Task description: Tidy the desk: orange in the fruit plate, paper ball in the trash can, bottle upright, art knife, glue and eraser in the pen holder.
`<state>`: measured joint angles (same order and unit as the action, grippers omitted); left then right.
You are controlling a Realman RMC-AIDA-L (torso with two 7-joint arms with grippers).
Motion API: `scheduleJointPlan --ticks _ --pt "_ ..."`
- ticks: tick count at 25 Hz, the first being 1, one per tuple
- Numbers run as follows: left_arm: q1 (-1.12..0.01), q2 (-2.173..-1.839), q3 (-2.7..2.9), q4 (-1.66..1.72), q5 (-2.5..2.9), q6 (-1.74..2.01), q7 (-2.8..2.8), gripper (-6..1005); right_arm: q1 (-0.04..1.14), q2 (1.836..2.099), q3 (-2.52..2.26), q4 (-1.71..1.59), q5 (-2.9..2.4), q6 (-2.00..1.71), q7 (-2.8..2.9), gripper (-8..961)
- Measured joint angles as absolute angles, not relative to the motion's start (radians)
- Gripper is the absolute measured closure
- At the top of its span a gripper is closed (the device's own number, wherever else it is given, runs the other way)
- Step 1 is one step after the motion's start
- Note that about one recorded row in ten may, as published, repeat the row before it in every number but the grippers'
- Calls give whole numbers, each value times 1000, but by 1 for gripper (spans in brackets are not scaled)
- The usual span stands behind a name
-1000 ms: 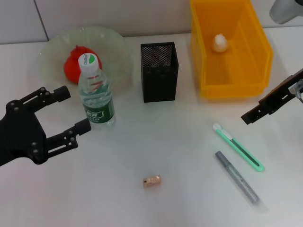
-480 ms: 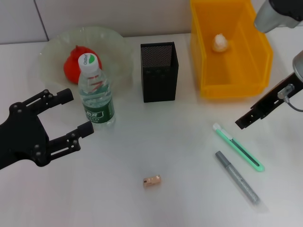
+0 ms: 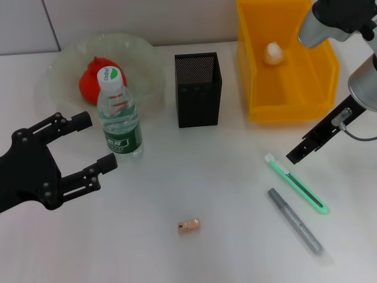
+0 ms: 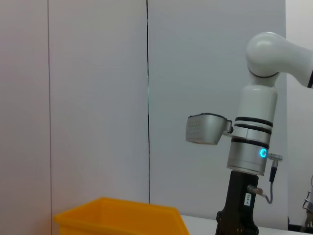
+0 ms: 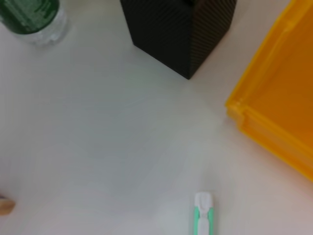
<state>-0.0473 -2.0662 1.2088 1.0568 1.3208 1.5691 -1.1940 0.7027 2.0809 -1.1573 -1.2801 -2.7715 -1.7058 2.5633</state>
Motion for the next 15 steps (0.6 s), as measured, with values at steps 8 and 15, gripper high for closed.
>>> scheduleJointPlan --ticks 8,15 --pt "-47 -2066 1209 1057 1321 1570 -1193 211 724 2082 -1158 -1214 -2777 -1673 2585 297" --pt "-48 -2066 1212 1057 1321 1576 -1191 211 734 2082 -1160 -1173 -2777 -1653 2598 307"
